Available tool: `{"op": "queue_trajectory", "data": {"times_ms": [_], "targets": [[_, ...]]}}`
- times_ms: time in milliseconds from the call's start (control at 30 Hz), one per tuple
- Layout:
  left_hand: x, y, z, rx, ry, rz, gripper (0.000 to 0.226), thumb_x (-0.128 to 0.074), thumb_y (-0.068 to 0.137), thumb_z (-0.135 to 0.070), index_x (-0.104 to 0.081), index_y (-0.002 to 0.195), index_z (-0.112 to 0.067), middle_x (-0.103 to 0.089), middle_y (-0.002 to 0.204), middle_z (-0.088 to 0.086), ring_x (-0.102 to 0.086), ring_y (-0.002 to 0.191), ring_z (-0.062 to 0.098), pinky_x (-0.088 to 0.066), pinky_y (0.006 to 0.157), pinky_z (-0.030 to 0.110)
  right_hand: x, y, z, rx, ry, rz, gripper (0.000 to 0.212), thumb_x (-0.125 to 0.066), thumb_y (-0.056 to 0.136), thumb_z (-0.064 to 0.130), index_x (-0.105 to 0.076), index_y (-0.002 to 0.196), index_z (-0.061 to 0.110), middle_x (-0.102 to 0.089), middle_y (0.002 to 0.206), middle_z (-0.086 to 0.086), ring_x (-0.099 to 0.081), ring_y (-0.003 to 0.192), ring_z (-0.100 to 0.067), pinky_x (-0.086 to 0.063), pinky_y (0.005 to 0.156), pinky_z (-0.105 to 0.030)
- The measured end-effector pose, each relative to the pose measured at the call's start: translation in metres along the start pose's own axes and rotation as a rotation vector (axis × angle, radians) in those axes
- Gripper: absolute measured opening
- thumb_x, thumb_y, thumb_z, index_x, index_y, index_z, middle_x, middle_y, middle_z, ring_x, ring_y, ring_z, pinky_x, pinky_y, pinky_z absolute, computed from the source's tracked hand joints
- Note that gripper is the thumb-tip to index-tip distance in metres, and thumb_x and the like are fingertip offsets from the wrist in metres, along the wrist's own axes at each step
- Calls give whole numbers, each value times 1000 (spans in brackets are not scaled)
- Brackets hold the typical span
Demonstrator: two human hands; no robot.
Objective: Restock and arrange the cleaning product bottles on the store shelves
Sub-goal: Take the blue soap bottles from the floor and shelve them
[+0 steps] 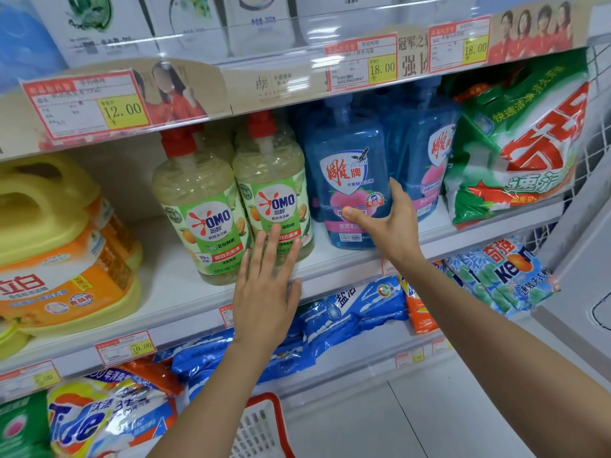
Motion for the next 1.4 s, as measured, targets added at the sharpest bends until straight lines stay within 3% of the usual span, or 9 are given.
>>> {"op": "queue_trajectory", "data": {"times_ms": [133,300,533,900,1067,1167,1233,1300,1400], "targets": [[2,0,1,16,2,-5,63,-42,97,-36,-22,156,-30,-3,166,2,1,152,29,-16,121,47,14,6,1,47,-35,-45,104,-84,67,55,-35,150,16,-46,142,-10,-40,136,-25,-33,114,-43],[-1,2,-4,24,57,13,64,-36,97,-40,-19,157,-25,1,165,8,3,152,33,-12,122,50,48,15,23,301,-279,-90,102,-87,57,54,-48,143,17,-49,113,-15,-45,111,-28,-37,100,-41],[3,3,-14,71,34,10,64,-30,96,-40,-20,156,-21,3,165,11,4,151,36,-10,122,53,56,4,31,401,-342,-183,102,-89,52,54,-52,139,16,-53,110,-13,-42,105,-23,-26,91,-27],[12,4,-27,91,-153,17,66,-29,96,-45,-24,156,-18,7,165,11,8,151,32,-6,121,50,74,-40,49,639,-485,-296,93,-89,54,52,-55,133,19,-56,116,-16,-44,110,-28,-33,91,-43],[34,2,-45,96,-556,18,73,-32,95,-59,-18,156,-22,-7,164,1,9,150,11,2,119,29,77,-67,55,544,-372,-304,95,-82,55,64,-58,133,17,-54,113,-13,-44,107,-27,-33,92,-37],[45,-8,-58,174,-915,85,67,-48,97,-50,-22,153,-24,-24,158,-8,-15,146,3,-16,120,28,77,-86,59,409,-265,-239,100,-74,50,74,-55,134,23,-51,111,-5,-43,107,-21,-36,93,-36],[52,-15,-65,247,-1238,133,60,-53,96,-36,-25,149,-36,-35,152,-17,-34,136,-9,-32,108,13,73,-99,55,273,-138,-153,100,-80,46,70,-55,133,28,-50,114,3,-46,111,-18,-41,97,-37],[56,-24,-73,288,-1452,182,62,-54,96,-27,-26,151,-33,-52,144,-6,-50,127,-2,-43,97,11,66,-115,49,111,21,-50,95,-88,42,62,-55,127,33,-57,118,6,-54,115,-16,-47,100,-38],[64,-44,-78,358,-1579,208,57,-51,99,-20,-28,150,-34,-63,130,2,-63,115,7,-53,86,18,54,-145,43,-143,254,77,92,-94,43,53,-56,123,29,-65,108,4,-64,101,-14,-56,87,-32]]}}
Point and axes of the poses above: each hand's wrist, its own y-axis towards the middle knuckle, its own x-axis out of the back of the hand, z = x × y, the point moved 8 cm from there along y, towards the middle knuckle
